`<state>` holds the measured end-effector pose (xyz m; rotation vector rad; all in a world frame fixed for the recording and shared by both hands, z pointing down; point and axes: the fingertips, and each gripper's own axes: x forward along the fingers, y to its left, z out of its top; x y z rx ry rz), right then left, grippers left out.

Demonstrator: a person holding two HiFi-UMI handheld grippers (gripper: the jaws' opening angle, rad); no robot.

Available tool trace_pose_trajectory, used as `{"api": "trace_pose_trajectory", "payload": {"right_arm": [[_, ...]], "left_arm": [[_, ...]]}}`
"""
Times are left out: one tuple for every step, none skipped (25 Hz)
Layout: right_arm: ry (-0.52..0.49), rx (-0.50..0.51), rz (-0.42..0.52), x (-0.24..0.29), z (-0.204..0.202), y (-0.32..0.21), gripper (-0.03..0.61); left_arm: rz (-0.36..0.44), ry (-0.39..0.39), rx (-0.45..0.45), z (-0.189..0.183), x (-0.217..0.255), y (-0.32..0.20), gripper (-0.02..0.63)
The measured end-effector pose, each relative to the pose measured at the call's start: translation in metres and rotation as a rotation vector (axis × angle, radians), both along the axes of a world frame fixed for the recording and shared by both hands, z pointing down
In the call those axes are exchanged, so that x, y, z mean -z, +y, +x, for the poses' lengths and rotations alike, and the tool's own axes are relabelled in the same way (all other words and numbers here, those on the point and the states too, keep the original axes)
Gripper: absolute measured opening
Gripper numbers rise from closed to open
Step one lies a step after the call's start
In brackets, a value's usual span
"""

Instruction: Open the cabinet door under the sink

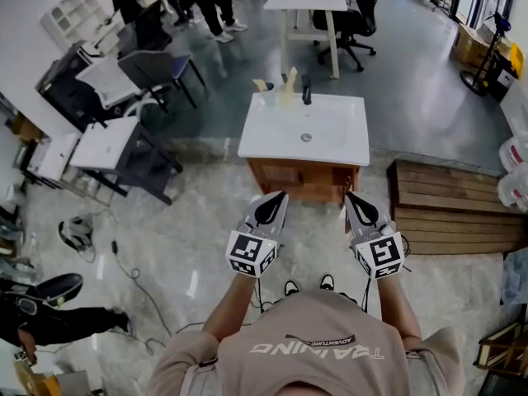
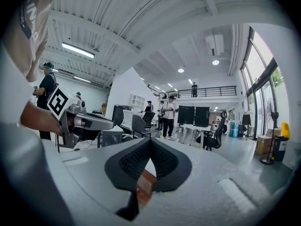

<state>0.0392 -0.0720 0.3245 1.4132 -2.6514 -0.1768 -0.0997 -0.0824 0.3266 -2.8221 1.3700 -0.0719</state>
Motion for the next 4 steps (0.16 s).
{"api": "trace_pose_trajectory", "payload": {"right_arm": [[-0.001, 0.001, 0.001, 0.0009, -0.0001, 0.0003, 0.000], [-0.002, 0.002, 0.002, 0.0019, -0.0006, 0.0008, 0.000], [-0.003, 0.003, 0.004, 0.0029, -0.0012, 0.0013, 0.000], [-0.004, 0.003, 0.006, 0.0038, -0.0018, 0.0019, 0.000]], "left_arm": [[-0.001, 0.000, 0.000, -0.0002, 0.0004, 0.0005, 0.018], [-0.001, 0.000, 0.000, -0.0006, 0.0010, 0.0010, 0.018], [0.000, 0.000, 0.000, -0.0011, 0.0016, 0.0015, 0.018], [0.000, 0.000, -0.001, -0.0017, 0.0022, 0.0020, 0.018]]}}
